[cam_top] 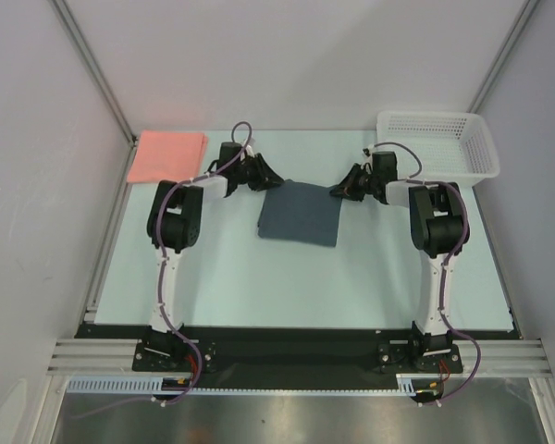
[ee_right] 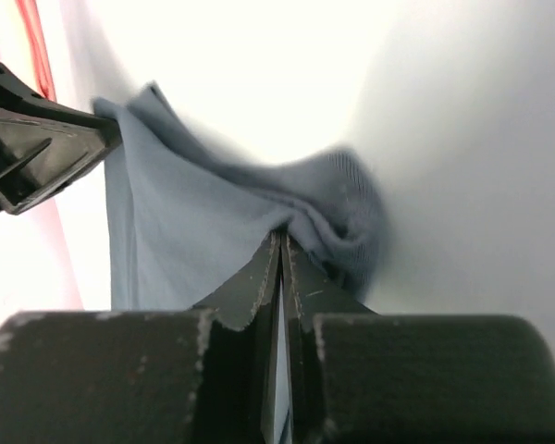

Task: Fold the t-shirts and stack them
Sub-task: Fold the tshirt

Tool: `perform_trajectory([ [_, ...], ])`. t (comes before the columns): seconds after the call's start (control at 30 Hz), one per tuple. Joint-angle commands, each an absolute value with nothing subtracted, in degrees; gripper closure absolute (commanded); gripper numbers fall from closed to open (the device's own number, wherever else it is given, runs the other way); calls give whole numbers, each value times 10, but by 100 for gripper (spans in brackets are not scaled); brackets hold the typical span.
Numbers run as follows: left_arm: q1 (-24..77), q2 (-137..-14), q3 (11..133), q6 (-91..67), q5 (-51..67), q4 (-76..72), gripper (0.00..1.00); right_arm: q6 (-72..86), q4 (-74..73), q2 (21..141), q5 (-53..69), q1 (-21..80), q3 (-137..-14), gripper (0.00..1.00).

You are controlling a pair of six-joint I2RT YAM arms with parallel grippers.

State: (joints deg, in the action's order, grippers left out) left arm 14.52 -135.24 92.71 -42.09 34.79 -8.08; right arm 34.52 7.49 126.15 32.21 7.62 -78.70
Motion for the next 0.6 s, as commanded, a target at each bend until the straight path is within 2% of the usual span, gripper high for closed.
perform_trajectory([
  [0.0, 127, -1397, 996, -421, 352, -81, 67, 349, 79, 1296, 288, 69, -826, 93],
  [0.17, 115, -1431, 1091, -378, 346, 40, 67, 326, 6, 1293, 249, 74, -865, 89],
  [0.2, 113, -1427, 1109, -360, 339, 58, 67, 317, -48, 1291, 233, 77, -890, 81],
  [0.23, 111, -1410, 1114, -352, 333, 85, 64, 308, -77, 1292, 225, 80, -909, 78],
  [0.33, 105, -1354, 1149, -291, 271, 174, 52, 267, -199, 1290, 183, 91, -991, 65],
  [0.37, 105, -1334, 1159, -274, 253, 200, 50, 245, -231, 1290, 172, 94, -1014, 57],
  [0.4, 104, -1315, 1168, -245, 223, 222, 47, 237, -295, 1292, 146, 100, -1070, 54],
  [0.47, 104, -1247, 1159, -229, 196, 273, 41, 212, -367, 1294, 114, 105, -1133, 45],
  [0.57, 105, -1135, 1077, -226, 183, 298, 34, 189, -515, 1277, 48, 114, -1213, 35],
])
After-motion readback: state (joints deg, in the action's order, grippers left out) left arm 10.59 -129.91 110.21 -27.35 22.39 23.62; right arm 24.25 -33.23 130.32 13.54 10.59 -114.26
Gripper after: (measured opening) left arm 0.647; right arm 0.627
